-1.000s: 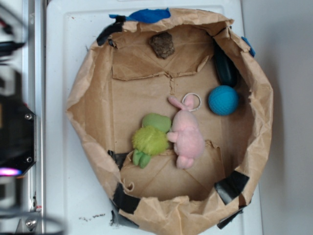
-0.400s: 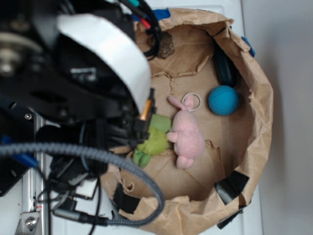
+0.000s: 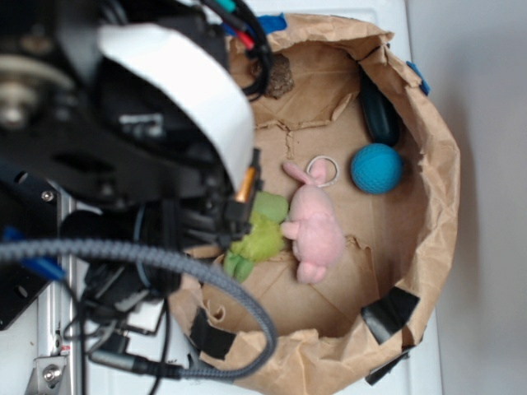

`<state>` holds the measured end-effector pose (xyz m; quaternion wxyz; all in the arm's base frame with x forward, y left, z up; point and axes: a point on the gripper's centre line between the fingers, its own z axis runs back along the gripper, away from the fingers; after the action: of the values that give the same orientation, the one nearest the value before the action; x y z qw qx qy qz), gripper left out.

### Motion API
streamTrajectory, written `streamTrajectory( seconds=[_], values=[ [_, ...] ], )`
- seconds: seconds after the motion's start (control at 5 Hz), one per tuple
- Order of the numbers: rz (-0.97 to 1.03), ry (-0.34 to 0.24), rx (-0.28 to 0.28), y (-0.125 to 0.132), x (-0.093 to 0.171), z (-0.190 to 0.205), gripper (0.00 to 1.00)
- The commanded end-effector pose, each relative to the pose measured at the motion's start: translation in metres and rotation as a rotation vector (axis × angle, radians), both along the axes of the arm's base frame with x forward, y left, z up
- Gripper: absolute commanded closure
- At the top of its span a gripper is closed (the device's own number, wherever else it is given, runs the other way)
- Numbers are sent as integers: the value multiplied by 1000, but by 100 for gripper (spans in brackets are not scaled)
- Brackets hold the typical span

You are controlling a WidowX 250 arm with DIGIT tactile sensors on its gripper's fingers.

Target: Grab the pink bunny.

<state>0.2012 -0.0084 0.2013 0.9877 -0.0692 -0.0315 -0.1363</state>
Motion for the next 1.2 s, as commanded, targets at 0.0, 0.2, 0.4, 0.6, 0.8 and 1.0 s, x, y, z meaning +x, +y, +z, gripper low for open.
streamTrajectory(
  seconds=[0.0,0.2,0.4,0.6,0.8,1.0],
  values=[
    [-78,-76,79,3,33,-17,0],
    [-86,-85,134,3,28,-43,0],
    [-103,-56,113,18,46,-64,0],
    [-96,-21,105,31,56,-81,0],
    [-82,-18,75,49,76,-81,0],
    [-94,-62,50,54,88,-74,0]
  ],
)
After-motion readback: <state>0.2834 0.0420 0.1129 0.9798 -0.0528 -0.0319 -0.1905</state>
